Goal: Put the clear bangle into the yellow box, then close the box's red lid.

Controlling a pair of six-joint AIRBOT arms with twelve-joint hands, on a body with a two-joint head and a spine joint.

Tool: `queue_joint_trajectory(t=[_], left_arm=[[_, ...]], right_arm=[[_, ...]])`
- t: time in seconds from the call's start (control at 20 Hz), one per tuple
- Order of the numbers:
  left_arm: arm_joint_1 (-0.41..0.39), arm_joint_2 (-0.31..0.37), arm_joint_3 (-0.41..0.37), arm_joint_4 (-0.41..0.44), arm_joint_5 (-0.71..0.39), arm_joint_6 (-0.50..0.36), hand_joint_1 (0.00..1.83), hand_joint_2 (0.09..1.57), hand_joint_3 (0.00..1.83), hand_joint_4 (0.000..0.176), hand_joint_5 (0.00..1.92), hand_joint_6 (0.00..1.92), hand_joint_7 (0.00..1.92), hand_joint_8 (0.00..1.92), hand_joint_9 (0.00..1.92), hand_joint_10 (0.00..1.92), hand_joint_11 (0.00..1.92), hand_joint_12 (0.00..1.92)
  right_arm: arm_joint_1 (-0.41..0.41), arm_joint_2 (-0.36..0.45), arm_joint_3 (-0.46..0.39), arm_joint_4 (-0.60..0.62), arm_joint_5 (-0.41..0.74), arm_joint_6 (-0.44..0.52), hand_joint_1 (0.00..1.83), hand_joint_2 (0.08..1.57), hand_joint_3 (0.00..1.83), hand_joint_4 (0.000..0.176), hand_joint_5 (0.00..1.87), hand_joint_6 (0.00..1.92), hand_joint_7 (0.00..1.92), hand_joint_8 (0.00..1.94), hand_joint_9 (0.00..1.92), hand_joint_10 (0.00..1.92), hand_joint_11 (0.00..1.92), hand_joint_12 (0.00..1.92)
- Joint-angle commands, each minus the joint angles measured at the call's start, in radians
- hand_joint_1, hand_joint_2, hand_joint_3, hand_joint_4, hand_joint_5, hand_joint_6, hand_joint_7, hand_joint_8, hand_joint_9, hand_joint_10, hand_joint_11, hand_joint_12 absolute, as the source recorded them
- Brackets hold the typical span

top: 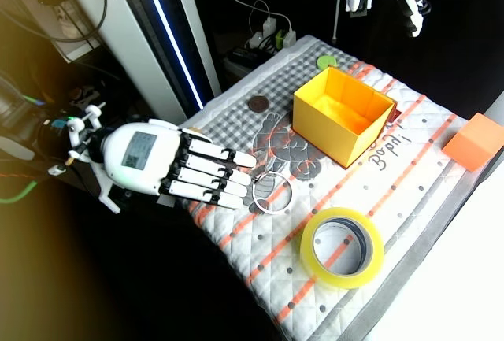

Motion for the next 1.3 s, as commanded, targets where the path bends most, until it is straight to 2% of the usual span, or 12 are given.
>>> queue_joint_trajectory(t=[0.0, 0.15, 0.3, 0.45, 0.5, 0.55, 0.6, 0.7, 0.9, 1.0, 1.1, 1.25], left_arm=[[-0.012, -0.008, 0.004, -0.002, -0.120, -0.006, 0.09, 1.28, 0.01, 0.153, 0.37, 0.00, 0.47, 0.00, 0.44, 0.01, 0.00, 0.78], [-0.010, -0.012, 0.006, -0.008, -0.118, -0.006, 0.12, 1.28, 0.00, 0.153, 0.38, 0.00, 0.46, 0.00, 0.46, 0.01, 0.00, 0.77], [-0.006, -0.013, 0.006, -0.009, -0.116, -0.006, 0.20, 1.26, 0.00, 0.159, 0.41, 0.01, 0.49, 0.01, 0.48, 0.01, 0.00, 0.76], [-0.005, -0.017, 0.005, -0.008, -0.109, -0.006, 0.26, 1.25, 0.00, 0.136, 0.38, 0.00, 0.50, 0.01, 0.48, 0.01, 0.00, 0.68], [-0.005, -0.020, 0.006, -0.008, -0.105, -0.006, 0.28, 1.25, 0.00, 0.137, 0.35, 0.00, 0.49, 0.00, 0.48, 0.00, 0.00, 0.71], [-0.005, -0.021, 0.007, -0.008, -0.103, -0.006, 0.29, 1.25, 0.00, 0.136, 0.35, 0.00, 0.48, 0.00, 0.47, 0.00, 0.00, 0.69], [-0.005, -0.021, 0.008, -0.008, -0.100, -0.006, 0.28, 1.24, 0.01, 0.137, 0.37, 0.00, 0.47, 0.00, 0.46, 0.00, 0.00, 0.77], [-0.004, -0.022, 0.008, -0.008, -0.099, -0.006, 0.27, 1.24, 0.01, 0.138, 0.38, 0.01, 0.48, 0.01, 0.46, 0.00, 0.00, 0.77], [0.005, -0.023, 0.008, -0.010, -0.097, -0.006, 0.18, 1.26, 0.00, 0.165, 0.32, 0.00, 0.48, 0.00, 0.48, 0.00, 0.00, 0.73], [0.005, -0.023, 0.009, -0.010, -0.096, -0.007, 0.17, 1.26, 0.00, 0.173, 0.33, 0.00, 0.48, 0.00, 0.49, 0.01, 0.00, 0.72], [0.004, -0.024, 0.012, -0.011, -0.096, -0.007, 0.15, 1.27, 0.00, 0.162, 0.33, 0.00, 0.47, 0.00, 0.50, 0.01, 0.00, 0.76], [0.004, -0.025, 0.016, -0.017, -0.102, -0.007, 0.15, 1.27, 0.00, 0.167, 0.34, 0.00, 0.47, 0.00, 0.51, 0.00, 0.00, 0.78]], right_arm=[[0.021, -0.009, 0.007, 0.010, 0.120, 0.003, 0.73, 1.08, 0.00, 0.012, 0.36, 0.00, 0.38, 0.00, 0.36, 0.00, 0.25, 0.34], [0.074, -0.063, 0.042, 0.003, 0.098, 0.003, 0.82, 1.06, 0.00, 0.037, 0.33, 0.00, 0.35, 0.00, 0.35, 0.00, 0.22, 0.32], [0.151, -0.126, 0.099, -0.023, -0.011, 0.003, 0.85, 1.01, 0.00, 0.090, 0.35, 0.01, 0.37, 0.01, 0.35, 0.00, 0.23, 0.32], [0.185, -0.153, 0.134, -0.036, -0.090, 0.003, 0.93, 1.00, 0.00, 0.076, 0.47, 0.01, 0.50, 0.01, 0.47, 0.01, 0.29, 0.47], [0.192, -0.162, 0.145, -0.036, -0.110, 0.003, 1.09, 1.02, 0.00, 0.014, 0.66, 0.02, 0.73, 0.02, 0.70, 0.02, 0.29, 0.81], [0.195, -0.165, 0.149, -0.036, -0.116, 0.003, 1.14, 1.06, 0.00, 0.000, 0.80, 0.02, 0.97, 0.03, 0.91, 0.06, 0.36, 0.98], [0.199, -0.169, 0.152, -0.036, -0.122, 0.002, 1.27, 1.05, 0.01, 0.000, 1.05, 0.71, 1.23, 0.63, 1.37, 0.10, 0.86, 1.13], [0.203, -0.169, 0.152, -0.037, -0.123, 0.000, 1.28, 1.06, 0.00, 0.000, 1.03, 0.74, 1.22, 0.73, 1.44, 0.12, 0.93, 1.17], [0.276, -0.157, 0.149, -0.089, -0.080, 0.000, 1.22, 1.16, 0.00, 0.000, 0.81, 1.19, 1.01, 1.01, 1.37, 0.04, 1.04, 0.90], [0.320, -0.149, 0.141, -0.109, -0.026, 0.000, 1.24, 1.15, 0.00, 0.000, 0.81, 1.13, 1.05, 1.00, 1.37, 0.02, 1.06, 0.79], [0.366, -0.152, 0.140, -0.123, 0.016, 0.001, 1.26, 1.14, 0.00, 0.000, 0.85, 0.97, 1.06, 1.06, 1.37, 0.01, 1.11, 0.63], [0.457, -0.178, 0.147, -0.163, 0.038, 0.001, 1.27, 1.11, 0.00, 0.000, 0.87, 0.97, 1.14, 0.90, 1.38, 0.01, 1.15, 0.56]])
